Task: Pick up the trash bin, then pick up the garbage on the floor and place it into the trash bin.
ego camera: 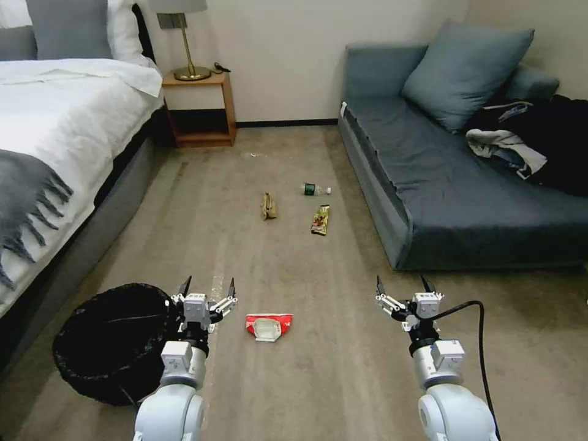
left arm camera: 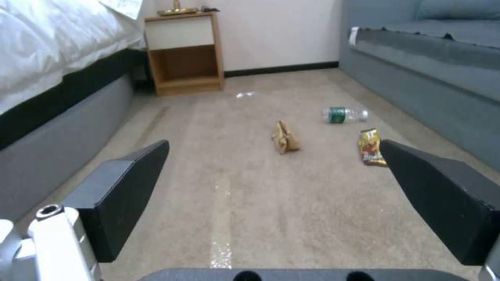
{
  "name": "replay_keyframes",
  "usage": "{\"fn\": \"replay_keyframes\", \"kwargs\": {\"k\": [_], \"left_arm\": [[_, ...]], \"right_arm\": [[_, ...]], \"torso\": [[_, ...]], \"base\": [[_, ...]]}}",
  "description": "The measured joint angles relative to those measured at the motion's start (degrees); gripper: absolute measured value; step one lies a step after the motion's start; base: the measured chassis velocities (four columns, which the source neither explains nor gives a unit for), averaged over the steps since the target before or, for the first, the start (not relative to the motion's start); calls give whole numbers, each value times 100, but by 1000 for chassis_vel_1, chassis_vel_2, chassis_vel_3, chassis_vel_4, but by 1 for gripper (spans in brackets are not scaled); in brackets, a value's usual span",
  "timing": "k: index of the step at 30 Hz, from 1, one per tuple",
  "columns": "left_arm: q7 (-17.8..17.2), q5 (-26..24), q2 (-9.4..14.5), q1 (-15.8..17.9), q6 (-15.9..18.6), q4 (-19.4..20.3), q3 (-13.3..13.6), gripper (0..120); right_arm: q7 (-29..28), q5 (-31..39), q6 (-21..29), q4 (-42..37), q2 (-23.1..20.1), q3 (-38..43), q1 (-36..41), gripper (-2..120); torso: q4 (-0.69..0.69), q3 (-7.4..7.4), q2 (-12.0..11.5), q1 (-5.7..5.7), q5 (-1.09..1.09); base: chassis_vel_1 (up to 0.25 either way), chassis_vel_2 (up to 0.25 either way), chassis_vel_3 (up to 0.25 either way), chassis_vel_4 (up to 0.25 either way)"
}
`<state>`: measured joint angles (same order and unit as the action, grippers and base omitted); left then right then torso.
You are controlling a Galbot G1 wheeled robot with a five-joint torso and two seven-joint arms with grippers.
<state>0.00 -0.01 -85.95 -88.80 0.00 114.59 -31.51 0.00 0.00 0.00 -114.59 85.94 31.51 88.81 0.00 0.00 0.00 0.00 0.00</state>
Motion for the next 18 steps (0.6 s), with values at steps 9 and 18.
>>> {"fn": "replay_keyframes", "kwargs": {"k": [9,18], "left_arm": [[0,0,0,0,0,0,0,100],[0,0,0,0,0,0,0,100]], "right_arm": [[0,0,0,0,0,0,0,100],[0,0,0,0,0,0,0,100]], "torso": [[0,0,0,0,0],[0,0,0,0,0]], "base": [[0,0,0,0],[0,0,0,0]]}}
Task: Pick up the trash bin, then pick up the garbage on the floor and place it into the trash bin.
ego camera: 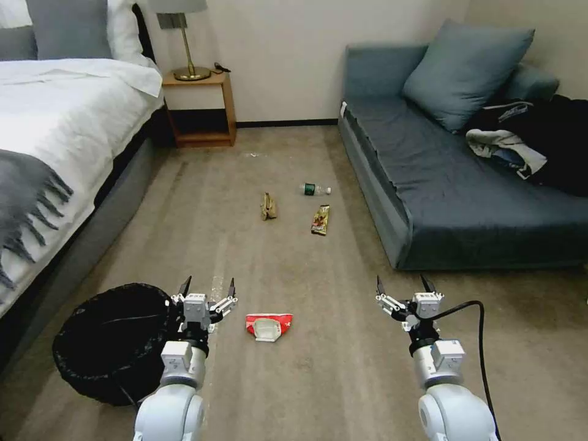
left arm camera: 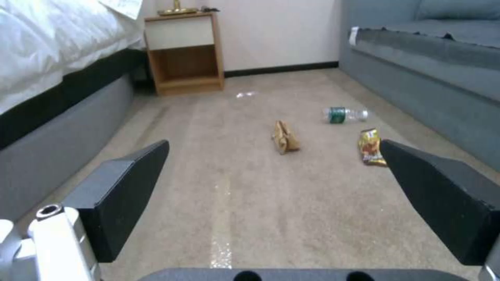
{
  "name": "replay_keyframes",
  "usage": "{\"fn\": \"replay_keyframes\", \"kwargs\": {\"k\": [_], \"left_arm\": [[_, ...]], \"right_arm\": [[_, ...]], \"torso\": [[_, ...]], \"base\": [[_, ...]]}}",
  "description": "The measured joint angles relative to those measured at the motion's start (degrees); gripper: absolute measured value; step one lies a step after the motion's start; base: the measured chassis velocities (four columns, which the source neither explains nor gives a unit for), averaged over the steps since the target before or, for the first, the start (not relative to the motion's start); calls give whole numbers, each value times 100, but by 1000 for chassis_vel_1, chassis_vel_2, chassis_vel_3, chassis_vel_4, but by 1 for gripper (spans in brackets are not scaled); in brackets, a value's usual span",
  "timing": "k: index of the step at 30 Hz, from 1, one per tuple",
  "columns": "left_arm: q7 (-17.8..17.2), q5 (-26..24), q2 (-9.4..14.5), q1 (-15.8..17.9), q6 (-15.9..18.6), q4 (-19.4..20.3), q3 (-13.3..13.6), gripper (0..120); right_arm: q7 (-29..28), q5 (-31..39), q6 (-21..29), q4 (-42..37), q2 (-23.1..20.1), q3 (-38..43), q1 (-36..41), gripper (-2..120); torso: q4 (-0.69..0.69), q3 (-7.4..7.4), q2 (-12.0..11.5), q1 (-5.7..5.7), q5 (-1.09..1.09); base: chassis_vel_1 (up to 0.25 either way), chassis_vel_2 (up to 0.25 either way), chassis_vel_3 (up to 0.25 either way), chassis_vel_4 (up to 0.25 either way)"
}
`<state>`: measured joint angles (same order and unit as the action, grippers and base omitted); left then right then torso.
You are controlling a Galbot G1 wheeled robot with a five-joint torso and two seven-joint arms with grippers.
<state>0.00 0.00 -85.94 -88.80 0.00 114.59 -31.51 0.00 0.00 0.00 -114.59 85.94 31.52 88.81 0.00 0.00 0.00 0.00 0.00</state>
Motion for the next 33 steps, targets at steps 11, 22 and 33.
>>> {"fn": "replay_keyframes", "kwargs": {"k": [11,22,33], "left_arm": [[0,0,0,0,0,0,0,100],[0,0,0,0,0,0,0,100],[-274,-1034,-100,-171,-638,937,-627,100]], "right_arm": [[0,0,0,0,0,0,0,100],[0,0,0,0,0,0,0,100],[-405,-314,-985,-423,168,-269,296,100]], "torso": [[0,0,0,0,0],[0,0,0,0,0],[0,0,0,0,-1]], "base": [[0,0,0,0],[0,0,0,0],[0,0,0,0]]}}
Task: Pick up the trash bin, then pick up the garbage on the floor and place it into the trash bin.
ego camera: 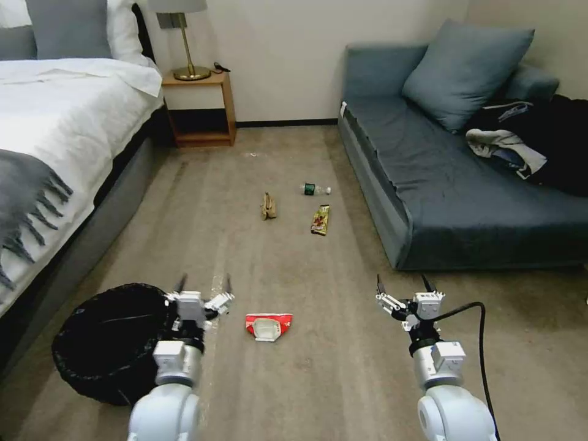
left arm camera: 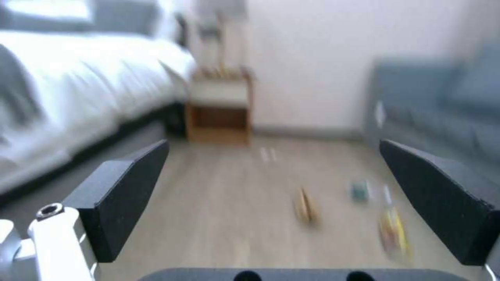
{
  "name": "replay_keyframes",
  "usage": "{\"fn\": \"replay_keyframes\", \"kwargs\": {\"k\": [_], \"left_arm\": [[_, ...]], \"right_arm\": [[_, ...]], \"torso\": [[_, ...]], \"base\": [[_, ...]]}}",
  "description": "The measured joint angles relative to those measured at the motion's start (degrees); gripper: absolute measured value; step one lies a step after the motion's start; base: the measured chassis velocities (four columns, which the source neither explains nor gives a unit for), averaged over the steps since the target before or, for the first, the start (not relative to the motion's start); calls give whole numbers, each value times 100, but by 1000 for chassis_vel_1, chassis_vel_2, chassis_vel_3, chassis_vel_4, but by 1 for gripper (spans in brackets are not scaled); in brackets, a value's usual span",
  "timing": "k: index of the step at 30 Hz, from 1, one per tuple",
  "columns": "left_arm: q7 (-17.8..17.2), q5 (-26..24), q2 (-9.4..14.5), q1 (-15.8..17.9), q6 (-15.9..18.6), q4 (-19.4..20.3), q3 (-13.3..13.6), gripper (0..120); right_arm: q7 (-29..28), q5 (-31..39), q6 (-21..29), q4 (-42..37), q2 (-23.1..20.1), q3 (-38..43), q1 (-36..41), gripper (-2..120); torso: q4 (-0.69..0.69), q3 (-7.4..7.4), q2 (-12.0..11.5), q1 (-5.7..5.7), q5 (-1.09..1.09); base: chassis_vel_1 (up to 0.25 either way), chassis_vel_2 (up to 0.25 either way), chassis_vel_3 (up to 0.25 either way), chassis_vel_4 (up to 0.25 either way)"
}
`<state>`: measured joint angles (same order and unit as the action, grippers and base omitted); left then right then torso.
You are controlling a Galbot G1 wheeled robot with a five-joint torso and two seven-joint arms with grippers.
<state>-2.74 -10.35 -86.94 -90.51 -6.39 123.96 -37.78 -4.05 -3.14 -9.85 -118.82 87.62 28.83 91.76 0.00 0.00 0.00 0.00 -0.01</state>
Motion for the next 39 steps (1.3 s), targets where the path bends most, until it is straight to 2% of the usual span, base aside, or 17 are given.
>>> {"fn": "replay_keyframes", "kwargs": {"k": [3,5,7,11,13,15,16,22,25,26,29,31,32,33,35,37,39], "left_arm": [[-68,-255,-27,-43,-159,229,-153,100],[-183,-703,-80,-126,-484,672,-459,100],[64,-456,-88,-201,-760,807,-634,100],[240,-359,-75,-242,-880,792,-657,100],[409,-279,-38,-305,-962,754,-666,100],[434,-240,-27,-328,-968,758,-666,100],[439,-210,-25,-345,-966,787,-660,100],[341,-191,-5,-345,-760,839,-623,100],[-71,-720,113,-280,14,1054,-547,100],[-71,-720,113,-280,14,1054,-547,100],[-221,-1339,299,-102,751,1152,-666,100],[-385,-1754,597,180,1560,1084,-844,100],[-385,-1754,597,180,1560,1084,-844,100],[-528,-1887,732,285,1926,1024,-899,100],[-915,-2410,1122,605,3040,660,-1286,100],[-952,-2470,1175,647,3201,590,-1354,100],[-1132,-2616,1393,814,3755,145,-1638,100]], "right_arm": [[-104,-80,-247,-106,43,-71,79,100],[-264,-172,-691,-352,108,-211,216,100],[-240,-36,-805,-538,-146,-241,130,100],[-82,-24,-778,-532,-241,-204,72,100],[306,-64,-849,-483,-341,-85,-48,100],[90,-200,-861,-474,-380,-114,-123,100],[-262,-231,-775,-510,-424,-233,-138,100],[-609,-108,-699,-596,-536,-324,-109,100],[-101,50,-216,-772,-690,-132,-75,100],[-101,50,-216,-772,-690,-132,-75,100],[178,43,109,-916,-844,-51,-68,100],[320,177,499,-1082,-889,30,-102,100],[320,177,499,-1082,-889,30,-102,100],[287,179,573,-1106,-889,35,-119,100],[88,158,716,-1136,-852,-14,-169,100],[67,158,721,-1143,-845,-25,-168,100],[-7,163,665,-1145,-824,-73,-162,100]], "torso": [[0,0,0,0,1],[1,0,0,0,2],[-2,1,1,0,-3],[-1,1,1,0,2],[1,0,1,0,0],[0,0,1,0,1],[-1,1,0,0,0],[0,0,1,0,1],[0,0,0,0,1],[0,0,0,0,1],[0,0,1,0,1],[1,0,1,0,1],[1,0,1,0,1],[0,0,0,0,-1],[1,0,1,0,0],[1,0,0,0,0],[1,0,0,0,0]], "base": [[0,0,0,0],[0,0,0,0],[0,0,0,0],[0,0,0,0],[0,0,0,0],[0,0,0,0],[0,0,0,0],[0,0,0,0],[0,0,0,0],[0,0,0,0],[0,0,0,0],[0,0,0,0],[0,0,0,0],[0,0,0,0],[0,0,0,0],[0,0,0,0],[0,0,0,0]]}}
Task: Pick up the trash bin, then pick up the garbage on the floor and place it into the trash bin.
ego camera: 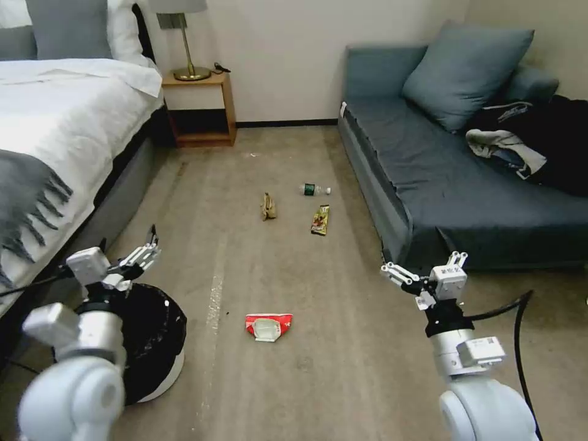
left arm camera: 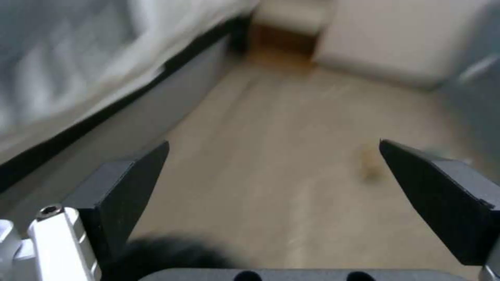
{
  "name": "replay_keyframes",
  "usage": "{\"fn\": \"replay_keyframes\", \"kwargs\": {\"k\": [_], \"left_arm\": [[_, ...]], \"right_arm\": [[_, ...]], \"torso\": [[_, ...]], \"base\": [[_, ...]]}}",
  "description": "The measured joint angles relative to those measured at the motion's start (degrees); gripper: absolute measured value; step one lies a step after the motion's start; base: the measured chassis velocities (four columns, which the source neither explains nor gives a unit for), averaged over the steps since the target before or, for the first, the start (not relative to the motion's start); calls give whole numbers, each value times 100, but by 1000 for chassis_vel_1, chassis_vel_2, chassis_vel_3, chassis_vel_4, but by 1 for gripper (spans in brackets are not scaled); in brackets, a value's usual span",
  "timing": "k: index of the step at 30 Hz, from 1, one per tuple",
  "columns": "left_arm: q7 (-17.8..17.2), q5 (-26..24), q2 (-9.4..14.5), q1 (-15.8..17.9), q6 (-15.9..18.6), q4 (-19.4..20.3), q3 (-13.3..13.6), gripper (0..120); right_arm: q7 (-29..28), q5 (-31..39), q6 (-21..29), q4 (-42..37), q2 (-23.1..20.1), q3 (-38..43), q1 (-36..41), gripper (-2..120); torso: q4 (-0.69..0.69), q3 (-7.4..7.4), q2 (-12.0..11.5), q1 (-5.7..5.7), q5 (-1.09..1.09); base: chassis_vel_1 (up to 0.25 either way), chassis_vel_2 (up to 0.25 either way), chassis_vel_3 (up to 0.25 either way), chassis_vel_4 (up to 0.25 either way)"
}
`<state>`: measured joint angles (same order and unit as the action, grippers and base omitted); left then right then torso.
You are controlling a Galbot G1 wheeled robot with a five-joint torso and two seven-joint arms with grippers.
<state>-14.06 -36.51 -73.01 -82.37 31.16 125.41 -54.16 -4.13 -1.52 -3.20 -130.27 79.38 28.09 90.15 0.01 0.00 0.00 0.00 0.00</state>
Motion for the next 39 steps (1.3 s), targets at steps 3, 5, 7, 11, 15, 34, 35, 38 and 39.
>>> {"fn": "replay_keyframes", "kwargs": {"k": [3,5,7,11,15,34,35,38,39], "left_arm": [[-169,-36,193,90,469,-510,-339,100],[-172,-50,269,95,769,-733,-586,100],[-154,-49,276,92,808,-757,-613,100],[247,74,351,51,1153,-1151,-744,100],[269,286,353,48,1171,-1361,-678,100],[277,1605,162,-155,1118,-1755,-545,100],[277,1605,162,-155,1118,-1755,-545,100],[375,1324,130,-131,1112,-1837,-524,100],[375,1324,130,-131,1112,-1837,-524,100]], "right_arm": [[-14,7,-58,-4,-1,-13,30,100],[-19,21,-126,9,-12,-9,40,100],[-19,24,-140,18,-15,-7,41,100],[5,34,-214,44,2,-17,38,100],[21,26,-234,43,21,-20,39,100],[16,-54,-285,107,24,5,63,100],[16,-54,-285,107,24,5,63,100],[12,-54,-288,107,-3,27,69,100],[12,-54,-288,107,-3,27,69,100]], "torso": [[-1,-1,0,0,-4],[-2,0,0,0,0],[-2,0,0,0,0],[-2,0,0,0,-2],[-1,0,0,0,0],[-1,0,-1,0,0],[-1,0,-1,0,0],[-1,0,-1,0,0],[-1,0,-1,0,0]], "base": [[0,0,0,0],[0,0,0,0],[0,0,0,0],[0,0,0,0],[0,0,0,0],[0,0,0,0],[0,0,0,0],[0,0,0,0],[0,0,0,0]]}}
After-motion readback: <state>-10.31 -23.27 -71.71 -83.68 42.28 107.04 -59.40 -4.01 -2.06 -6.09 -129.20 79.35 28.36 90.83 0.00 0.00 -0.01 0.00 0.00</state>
